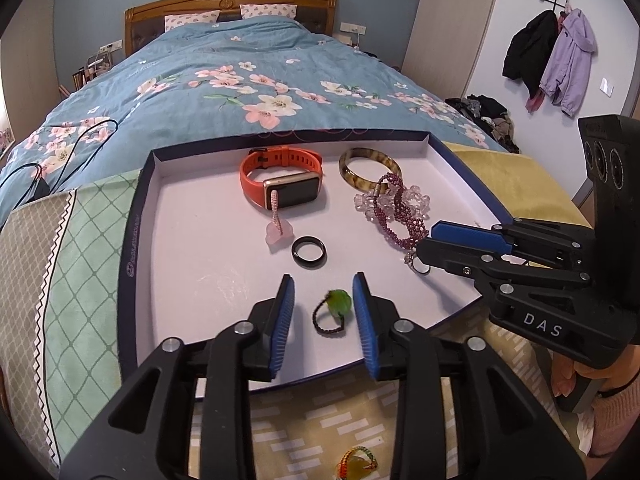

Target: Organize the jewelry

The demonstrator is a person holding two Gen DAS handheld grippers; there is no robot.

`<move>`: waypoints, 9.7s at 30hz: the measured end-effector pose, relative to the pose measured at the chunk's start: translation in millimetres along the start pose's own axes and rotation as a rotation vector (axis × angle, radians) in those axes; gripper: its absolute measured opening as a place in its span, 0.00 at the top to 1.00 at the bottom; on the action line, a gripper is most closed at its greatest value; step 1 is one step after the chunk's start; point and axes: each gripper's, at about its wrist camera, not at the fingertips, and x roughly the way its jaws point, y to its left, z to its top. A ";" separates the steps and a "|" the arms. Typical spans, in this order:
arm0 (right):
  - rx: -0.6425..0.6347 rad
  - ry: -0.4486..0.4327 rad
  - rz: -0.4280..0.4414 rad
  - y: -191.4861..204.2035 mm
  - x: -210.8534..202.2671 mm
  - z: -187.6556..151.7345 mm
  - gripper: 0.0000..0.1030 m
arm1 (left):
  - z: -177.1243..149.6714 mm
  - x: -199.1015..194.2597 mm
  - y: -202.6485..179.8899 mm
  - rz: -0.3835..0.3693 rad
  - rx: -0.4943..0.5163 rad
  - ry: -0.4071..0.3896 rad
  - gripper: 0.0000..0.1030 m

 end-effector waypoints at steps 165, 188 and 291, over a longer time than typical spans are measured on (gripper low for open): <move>-0.038 -0.156 0.037 23.3 -84.6 -25.9 0.91 | -44.6 -116.3 -11.1 0.001 0.025 -0.180 0.82; -0.049 -0.156 0.025 17.2 -77.1 -15.8 0.91 | -33.7 -111.7 -9.5 0.003 0.029 -0.188 0.82; -0.050 -0.083 -0.001 -7.7 -36.6 8.0 0.91 | 4.3 -69.5 -3.1 0.055 0.047 -0.174 0.82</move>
